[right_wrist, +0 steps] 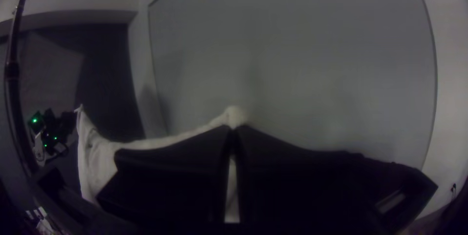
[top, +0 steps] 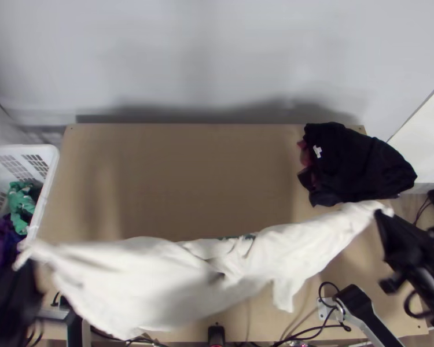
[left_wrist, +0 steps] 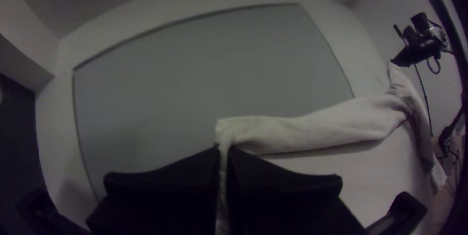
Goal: Fold the t-shirt
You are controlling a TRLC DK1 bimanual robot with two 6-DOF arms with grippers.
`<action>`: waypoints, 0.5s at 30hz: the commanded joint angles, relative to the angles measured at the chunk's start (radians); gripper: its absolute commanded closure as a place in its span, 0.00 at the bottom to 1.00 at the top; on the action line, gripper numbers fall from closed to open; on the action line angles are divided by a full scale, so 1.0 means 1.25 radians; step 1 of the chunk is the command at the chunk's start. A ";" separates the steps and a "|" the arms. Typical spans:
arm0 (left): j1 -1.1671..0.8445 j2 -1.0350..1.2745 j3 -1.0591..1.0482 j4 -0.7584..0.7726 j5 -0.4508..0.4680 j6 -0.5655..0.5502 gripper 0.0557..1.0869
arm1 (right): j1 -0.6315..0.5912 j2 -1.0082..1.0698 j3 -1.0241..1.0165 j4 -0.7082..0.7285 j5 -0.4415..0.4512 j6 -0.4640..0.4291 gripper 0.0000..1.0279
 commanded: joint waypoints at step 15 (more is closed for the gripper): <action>-0.301 0.491 -0.533 0.547 -0.186 0.125 0.96 | -0.122 0.643 -0.302 0.630 -0.002 -0.114 0.97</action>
